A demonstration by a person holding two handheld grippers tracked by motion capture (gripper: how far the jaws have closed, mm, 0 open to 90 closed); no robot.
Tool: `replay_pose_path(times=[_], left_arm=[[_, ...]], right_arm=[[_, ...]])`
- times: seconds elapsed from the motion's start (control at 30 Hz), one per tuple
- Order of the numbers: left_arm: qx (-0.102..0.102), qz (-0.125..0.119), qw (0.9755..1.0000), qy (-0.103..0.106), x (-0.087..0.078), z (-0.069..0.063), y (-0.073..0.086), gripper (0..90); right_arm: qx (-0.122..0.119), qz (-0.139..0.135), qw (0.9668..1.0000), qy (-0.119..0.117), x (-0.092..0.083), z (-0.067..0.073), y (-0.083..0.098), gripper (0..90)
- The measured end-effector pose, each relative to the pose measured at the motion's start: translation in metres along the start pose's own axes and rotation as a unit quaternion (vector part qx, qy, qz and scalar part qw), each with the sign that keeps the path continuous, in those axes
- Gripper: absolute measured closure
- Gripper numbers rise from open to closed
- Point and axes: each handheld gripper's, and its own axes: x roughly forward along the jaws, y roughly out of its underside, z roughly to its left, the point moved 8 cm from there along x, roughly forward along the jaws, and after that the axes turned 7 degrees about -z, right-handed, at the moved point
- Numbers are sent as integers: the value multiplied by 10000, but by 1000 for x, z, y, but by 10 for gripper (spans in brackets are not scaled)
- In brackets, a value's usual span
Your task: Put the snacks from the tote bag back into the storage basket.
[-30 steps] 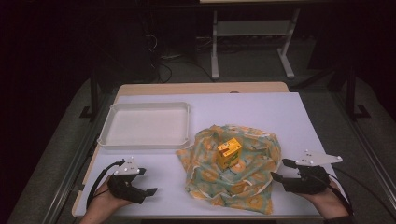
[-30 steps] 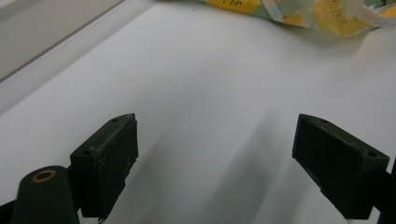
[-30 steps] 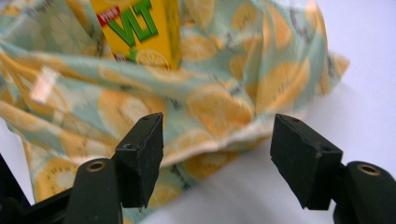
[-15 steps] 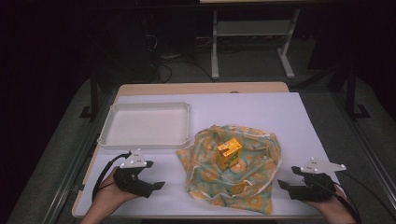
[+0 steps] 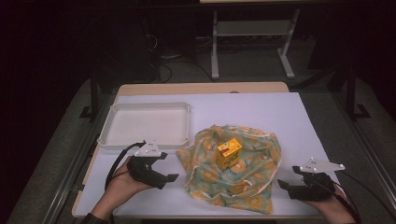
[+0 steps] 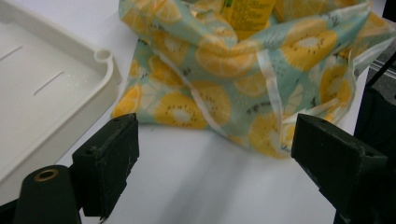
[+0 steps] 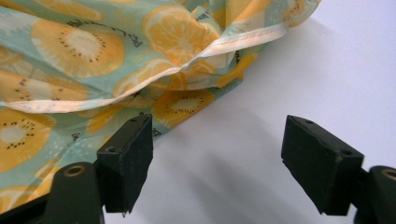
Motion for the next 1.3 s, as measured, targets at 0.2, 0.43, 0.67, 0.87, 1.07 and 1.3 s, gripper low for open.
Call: replay_pose_path(times=[0.2,0.43,0.67,0.87,1.07,1.3], left_arm=[[25,10,10000,76,8,-4,-14,162],[196,38,9996,188,20,-11,-34,163],[277,42,9993,258,29,-16,-48,165],[427,25,9984,358,41,-22,-69,166],[534,-4,9978,402,53,-25,-85,169],[624,65,9968,490,70,-29,-95,169]], right_arm=[[-26,-17,10000,27,1,-1,0,235],[-34,-5,10000,11,2,1,0,232],[-51,2,10000,15,2,1,1,230],[-42,20,10000,31,3,1,1,230],[-48,12,10000,22,3,1,1,230],[-49,2,10000,10,3,1,1,230]])
